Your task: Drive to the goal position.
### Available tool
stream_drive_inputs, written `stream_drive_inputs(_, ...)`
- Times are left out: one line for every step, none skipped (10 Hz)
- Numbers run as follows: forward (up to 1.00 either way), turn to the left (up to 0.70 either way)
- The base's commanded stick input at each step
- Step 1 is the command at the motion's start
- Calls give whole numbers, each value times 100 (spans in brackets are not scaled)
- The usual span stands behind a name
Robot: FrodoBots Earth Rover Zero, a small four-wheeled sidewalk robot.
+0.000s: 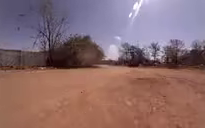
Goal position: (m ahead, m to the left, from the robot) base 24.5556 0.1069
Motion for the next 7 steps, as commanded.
stream_drive_inputs(100, 0)
stream_drive_inputs(100, 0)
stream_drive_inputs(100, 0)
stream_drive_inputs(100, 0)
stream_drive_inputs(100, 0)
stream_drive_inputs(100, 0)
stream_drive_inputs(100, 0)
